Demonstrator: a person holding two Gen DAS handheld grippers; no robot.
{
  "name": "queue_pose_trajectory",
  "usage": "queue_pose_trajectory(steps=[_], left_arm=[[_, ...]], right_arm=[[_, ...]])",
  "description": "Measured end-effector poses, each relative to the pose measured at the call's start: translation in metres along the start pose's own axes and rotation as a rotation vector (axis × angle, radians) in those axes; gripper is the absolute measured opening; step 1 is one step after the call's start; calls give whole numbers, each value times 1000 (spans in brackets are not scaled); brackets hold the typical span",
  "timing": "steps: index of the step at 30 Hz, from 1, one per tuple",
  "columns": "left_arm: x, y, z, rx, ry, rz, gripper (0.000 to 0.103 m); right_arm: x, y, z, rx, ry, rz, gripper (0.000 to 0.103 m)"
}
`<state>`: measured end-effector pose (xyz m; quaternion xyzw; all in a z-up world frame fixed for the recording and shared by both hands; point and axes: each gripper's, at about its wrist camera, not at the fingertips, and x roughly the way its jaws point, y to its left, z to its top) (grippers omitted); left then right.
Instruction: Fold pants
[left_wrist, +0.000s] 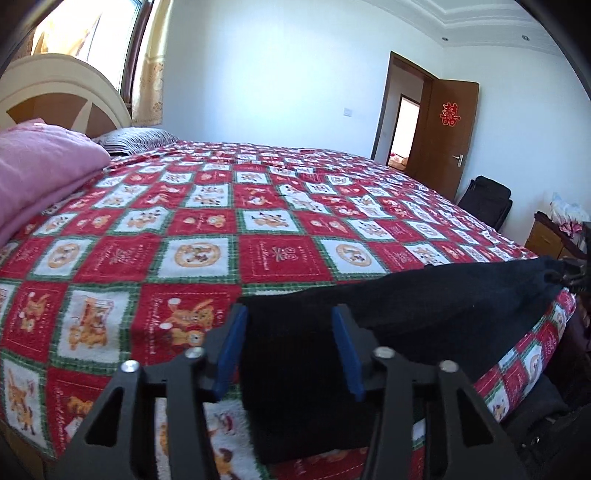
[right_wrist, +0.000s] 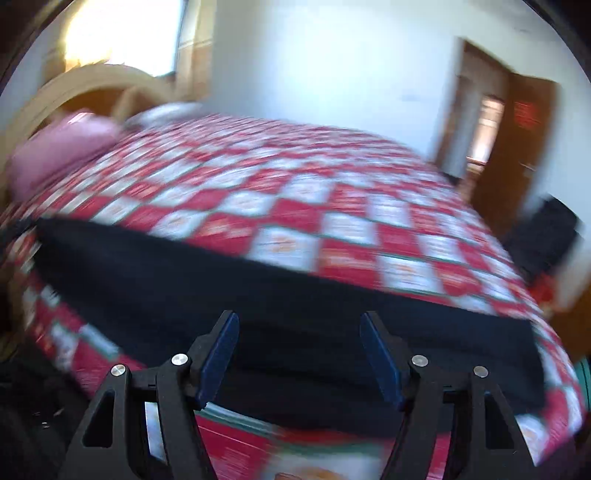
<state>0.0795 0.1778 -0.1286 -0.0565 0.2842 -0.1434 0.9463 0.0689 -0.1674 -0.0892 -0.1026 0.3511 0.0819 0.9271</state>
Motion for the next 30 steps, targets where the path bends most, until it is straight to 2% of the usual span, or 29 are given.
queue_pose_trajectory(steps=[1,3,5,6,8,9,10,12,15,18,22,25,27,28,29,30], left_arm=[[1,0,0,-2,10,-5,24],[0,2,-2,-6,20,-17,15],[-6,4,-6,-15,21,-24,14],[-9,5,-7,-17,22,-27,9],[-12,6,-9,-24,19,-37,9],[-13,6,-10,-25,20,-36,9],[-13,7,-11,-27,21,-38,9],[-14,8,-12,-35,19,-51,9],[-14,8,-14,-45,21,-70,9],[-15,5,-20,-27,41,-74,9],[-21,7,-31,-18,66,-76,9],[-31,15,-32,-49,27,-40,10],[-34,22,-28,-82,2,-39,16],[-36,24,-25,-100,-15,-34,27],[-38,24,-22,-106,-28,-25,36],[-38,23,-19,-106,-37,-20,52]], right_arm=[[9,17,1,-32,8,32,69],[28,48,7,-104,20,77,69],[48,74,10,-174,33,87,69],[55,81,11,-193,44,96,69],[64,93,9,-230,59,101,69],[70,99,6,-254,71,90,60],[73,99,7,-271,88,82,42],[78,98,8,-294,109,57,24],[73,93,5,-289,121,61,6],[61,91,-2,-285,133,76,0],[46,95,-22,-311,157,100,0],[38,99,-35,-334,148,83,0],[33,94,-32,-297,99,85,3],[31,93,-30,-294,77,92,22],[31,92,-27,-295,66,92,46],[32,91,-23,-291,64,88,75]])
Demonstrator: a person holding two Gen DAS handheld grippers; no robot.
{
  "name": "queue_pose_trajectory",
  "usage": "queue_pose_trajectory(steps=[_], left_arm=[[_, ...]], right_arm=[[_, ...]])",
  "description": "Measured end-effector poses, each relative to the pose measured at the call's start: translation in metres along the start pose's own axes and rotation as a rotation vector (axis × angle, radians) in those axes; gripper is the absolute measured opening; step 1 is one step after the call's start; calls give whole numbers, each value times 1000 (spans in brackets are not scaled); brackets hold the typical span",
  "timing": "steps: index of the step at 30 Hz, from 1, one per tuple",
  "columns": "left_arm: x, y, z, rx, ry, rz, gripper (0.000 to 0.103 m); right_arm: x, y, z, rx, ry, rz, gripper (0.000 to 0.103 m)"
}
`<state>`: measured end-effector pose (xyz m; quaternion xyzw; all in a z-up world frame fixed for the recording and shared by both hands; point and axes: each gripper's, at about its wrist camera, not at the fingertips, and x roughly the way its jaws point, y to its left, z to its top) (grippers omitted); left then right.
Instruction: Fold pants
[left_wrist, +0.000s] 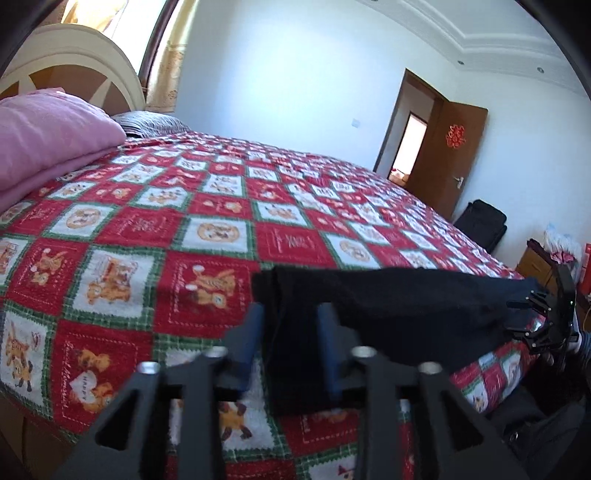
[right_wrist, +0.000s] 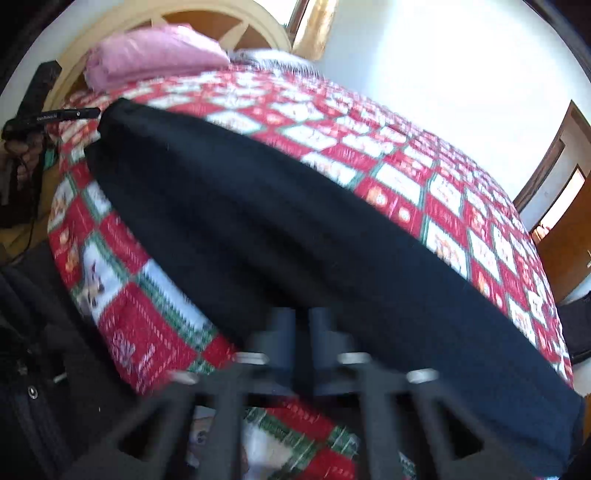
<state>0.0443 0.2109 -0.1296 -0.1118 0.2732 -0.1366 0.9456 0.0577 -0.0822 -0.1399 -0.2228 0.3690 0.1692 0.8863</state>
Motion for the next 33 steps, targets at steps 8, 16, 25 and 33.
queue_pose_trajectory(steps=[8,16,25,33], left_arm=[[35,-9,9,17,57,-26,39],[24,-12,9,26,51,-54,4],[12,4,-12,16,95,-44,4],[11,7,-28,21,134,-41,4]], right_arm=[[33,-3,33,-18,20,-22,58],[36,-5,41,-48,43,13,2],[-5,12,16,-58,12,30,2],[16,29,-6,-60,67,51,2]])
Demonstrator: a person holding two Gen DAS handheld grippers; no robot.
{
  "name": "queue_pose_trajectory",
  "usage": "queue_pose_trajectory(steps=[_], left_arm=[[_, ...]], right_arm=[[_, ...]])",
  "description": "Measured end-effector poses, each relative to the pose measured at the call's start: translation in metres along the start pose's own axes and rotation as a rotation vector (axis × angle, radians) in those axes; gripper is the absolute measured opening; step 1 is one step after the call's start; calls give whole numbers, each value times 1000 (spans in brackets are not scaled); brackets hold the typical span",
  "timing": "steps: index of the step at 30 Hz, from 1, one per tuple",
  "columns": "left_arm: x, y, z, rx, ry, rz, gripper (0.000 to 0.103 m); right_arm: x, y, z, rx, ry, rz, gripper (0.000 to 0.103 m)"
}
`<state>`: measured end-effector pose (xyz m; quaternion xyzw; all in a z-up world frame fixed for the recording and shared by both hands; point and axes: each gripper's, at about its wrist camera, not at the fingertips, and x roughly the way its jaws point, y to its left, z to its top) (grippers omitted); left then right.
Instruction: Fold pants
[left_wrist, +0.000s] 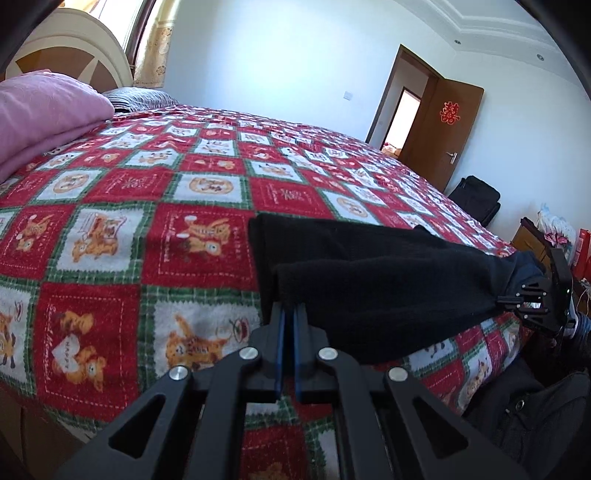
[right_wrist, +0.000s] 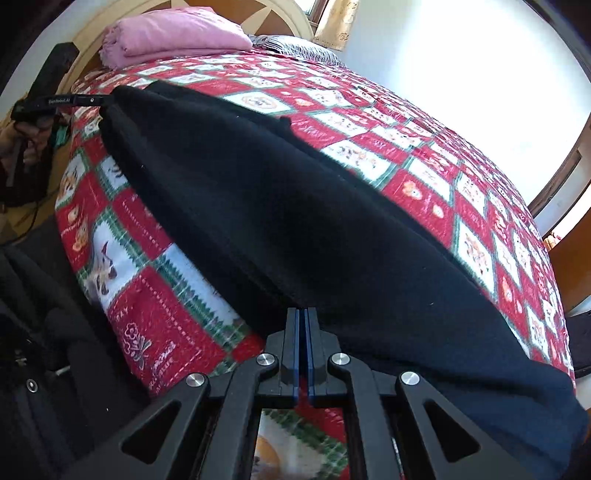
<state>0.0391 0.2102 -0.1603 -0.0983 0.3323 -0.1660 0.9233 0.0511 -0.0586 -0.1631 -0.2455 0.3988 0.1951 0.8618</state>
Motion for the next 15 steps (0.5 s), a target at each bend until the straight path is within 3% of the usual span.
queue_pose_trajectory(steps=[6,8,12,15], left_arm=[[-5,10,-6,-1,11,53,8],[-11,16,-4,8,3,108,8],[-32,28,10,-13,-75,180,8],[-26,13,26,28,-93,160,8]], right_arm=[[0,5,-2,-45,27,18,3],[-3,4,-3,-51,37,36,4],[-15,-1,-4,-39,30,73,4],[-21,-11,12,23,-20,126,4]])
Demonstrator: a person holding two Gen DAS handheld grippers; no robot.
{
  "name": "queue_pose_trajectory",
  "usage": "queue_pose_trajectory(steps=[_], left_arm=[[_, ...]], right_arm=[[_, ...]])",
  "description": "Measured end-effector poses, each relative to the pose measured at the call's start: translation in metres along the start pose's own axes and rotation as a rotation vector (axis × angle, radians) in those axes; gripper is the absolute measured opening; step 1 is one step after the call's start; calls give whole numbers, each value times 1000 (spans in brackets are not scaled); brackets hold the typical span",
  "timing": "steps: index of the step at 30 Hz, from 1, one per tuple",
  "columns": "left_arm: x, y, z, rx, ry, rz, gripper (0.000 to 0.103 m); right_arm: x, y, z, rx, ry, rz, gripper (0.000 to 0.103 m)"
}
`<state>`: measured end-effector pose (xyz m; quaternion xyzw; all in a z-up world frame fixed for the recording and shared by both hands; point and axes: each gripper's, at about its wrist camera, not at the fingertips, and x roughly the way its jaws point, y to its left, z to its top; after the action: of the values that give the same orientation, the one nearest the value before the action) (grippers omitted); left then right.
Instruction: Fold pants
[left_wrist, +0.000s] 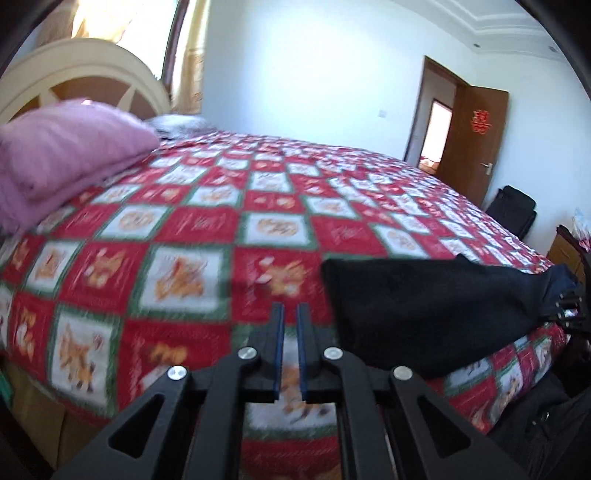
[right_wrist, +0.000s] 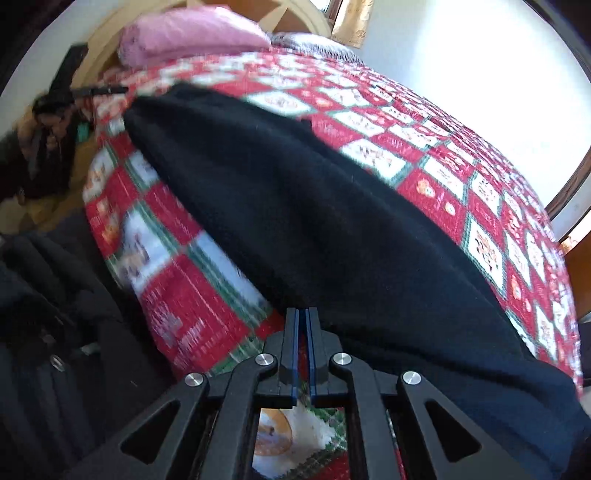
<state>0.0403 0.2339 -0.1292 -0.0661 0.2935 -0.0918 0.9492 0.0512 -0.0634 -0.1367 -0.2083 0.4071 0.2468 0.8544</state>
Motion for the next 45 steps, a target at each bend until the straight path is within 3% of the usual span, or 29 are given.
queue_pose_trajectory(steps=[2,5,6,7,10,13,14,15,16,18,23,24,27,33,35,37,41,44,45], left_arm=[[14,-16,8,28,15,-9,9],[42,-35,16,53,36,-15,11],[49,-38,18,54,41,-9,17],[56,-41,19,49,46,-11,24],[73,-44,21,32,72,-10,36],[82,-47,18,51,94,14,39],[82,-47,18,53,91,12,39],[82,-47,19,55,91,16,42],[81,-46,19,61,89,22,46],[81,-47,20,87,80,42,48],[89,-44,22,101,53,102,64],[91,-42,22,95,48,108,68],[89,-36,21,40,42,96,70],[59,-54,15,105,-29,173,69],[52,-62,18,120,-56,188,74],[49,-75,22,136,-75,172,82],[66,-97,25,216,-30,187,85],[107,-93,22,278,100,348,88],[111,-86,24,254,112,337,97]], right_arm=[[1,-4,21,32,-43,2,7],[14,-12,61,107,-83,48,39],[20,-15,73,138,-90,69,54],[28,-20,87,174,-98,92,57],[57,-35,121,268,-97,110,57],[102,-50,142,371,9,184,56],[115,-52,144,393,46,201,51],[126,-50,146,385,77,199,34],[129,-46,147,368,84,189,21],[125,-35,152,320,61,163,6],[112,-39,164,317,-6,10,0],[119,-44,164,328,5,-37,0],[140,-57,154,348,74,-63,0],[108,-56,130,389,-30,-18,2],[94,-44,128,372,-73,-7,11],[83,-28,124,340,-103,55,48],[72,22,118,245,-132,176,52],[81,59,109,171,-78,286,52],[89,72,104,133,-38,306,52]])
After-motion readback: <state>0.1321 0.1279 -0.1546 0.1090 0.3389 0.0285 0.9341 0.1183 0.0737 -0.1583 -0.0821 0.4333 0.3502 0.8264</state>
